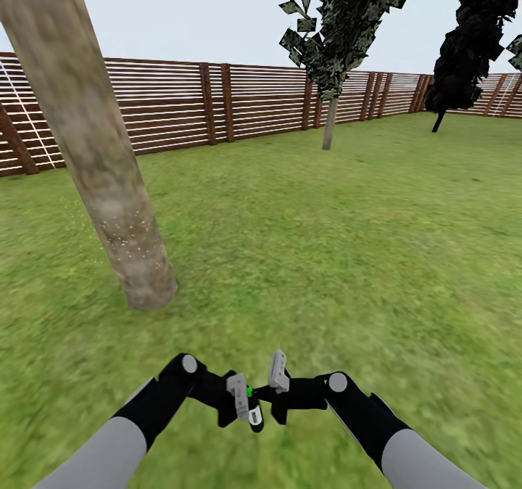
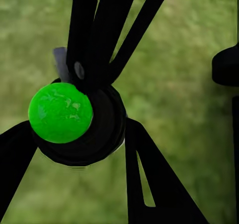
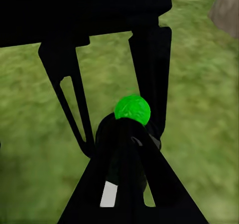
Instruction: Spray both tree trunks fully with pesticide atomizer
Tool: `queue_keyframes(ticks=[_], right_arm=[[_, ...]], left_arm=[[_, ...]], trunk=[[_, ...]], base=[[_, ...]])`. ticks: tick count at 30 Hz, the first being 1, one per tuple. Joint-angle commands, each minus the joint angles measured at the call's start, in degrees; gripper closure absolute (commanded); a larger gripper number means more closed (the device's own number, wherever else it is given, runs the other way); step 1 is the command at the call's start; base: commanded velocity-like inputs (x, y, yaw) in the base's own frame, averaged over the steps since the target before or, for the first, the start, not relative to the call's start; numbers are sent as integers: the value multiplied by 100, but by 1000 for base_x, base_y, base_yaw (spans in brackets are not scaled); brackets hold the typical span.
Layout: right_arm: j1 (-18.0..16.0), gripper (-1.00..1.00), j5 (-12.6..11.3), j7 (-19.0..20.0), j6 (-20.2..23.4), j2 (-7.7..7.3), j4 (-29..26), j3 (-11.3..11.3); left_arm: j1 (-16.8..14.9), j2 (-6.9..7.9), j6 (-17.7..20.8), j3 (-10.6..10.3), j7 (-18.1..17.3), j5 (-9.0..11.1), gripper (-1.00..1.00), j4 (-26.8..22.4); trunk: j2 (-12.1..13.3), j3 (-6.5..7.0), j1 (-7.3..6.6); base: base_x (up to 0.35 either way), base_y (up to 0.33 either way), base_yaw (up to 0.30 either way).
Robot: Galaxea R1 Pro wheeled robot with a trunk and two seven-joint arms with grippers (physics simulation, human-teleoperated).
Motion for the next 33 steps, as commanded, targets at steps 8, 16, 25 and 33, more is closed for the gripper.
queue_keyframes(ticks=[8,16,25,33], right_arm=[[-2,100,48,-10,-36,-4,-5,11],[-2,100,48,-10,-36,-4,-1,11],[1,100,48,-10,-36,-4,-1,12],[-2,100,48,-10,-36,-4,3,12]], left_arm=[[-4,-13,40,-1,-26,-15,100,-9],[-8,-12,42,6,-183,-26,100,-9],[-4,48,43,5,-177,-76,100,70],[82,1250,36,16,-126,-199,100,300]], trunk=[[-2,-5,-1],[-2,-5,-1],[-2,-5,-1],[-2,-5,-1]], base=[[0,0,0],[0,0,0],[0,0,0],[0,0,0]])
